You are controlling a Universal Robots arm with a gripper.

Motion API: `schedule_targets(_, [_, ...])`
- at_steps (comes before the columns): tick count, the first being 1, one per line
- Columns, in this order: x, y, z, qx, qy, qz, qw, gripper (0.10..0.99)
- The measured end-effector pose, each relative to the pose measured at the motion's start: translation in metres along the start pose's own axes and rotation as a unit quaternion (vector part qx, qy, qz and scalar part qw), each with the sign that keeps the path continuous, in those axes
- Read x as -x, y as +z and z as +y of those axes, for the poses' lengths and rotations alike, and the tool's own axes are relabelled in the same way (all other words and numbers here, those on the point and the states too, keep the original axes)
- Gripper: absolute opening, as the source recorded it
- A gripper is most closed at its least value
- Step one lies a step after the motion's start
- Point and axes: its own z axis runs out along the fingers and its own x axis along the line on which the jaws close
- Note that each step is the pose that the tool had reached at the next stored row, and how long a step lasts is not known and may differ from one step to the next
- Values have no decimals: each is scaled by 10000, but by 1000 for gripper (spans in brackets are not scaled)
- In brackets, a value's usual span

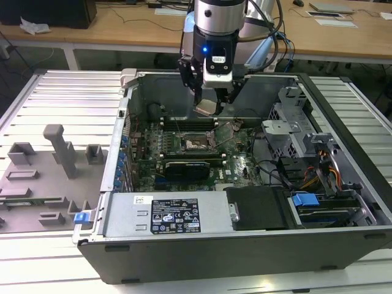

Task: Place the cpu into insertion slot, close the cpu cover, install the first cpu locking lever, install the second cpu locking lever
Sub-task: 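Place the cpu into insertion slot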

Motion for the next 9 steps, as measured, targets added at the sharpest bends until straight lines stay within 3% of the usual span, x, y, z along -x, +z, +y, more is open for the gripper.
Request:
schedule_targets(3, [0,5,0,4,266,-24,9996,541])
schedule_targets(9, [0,16,-1,10,785,-71,9969,541])
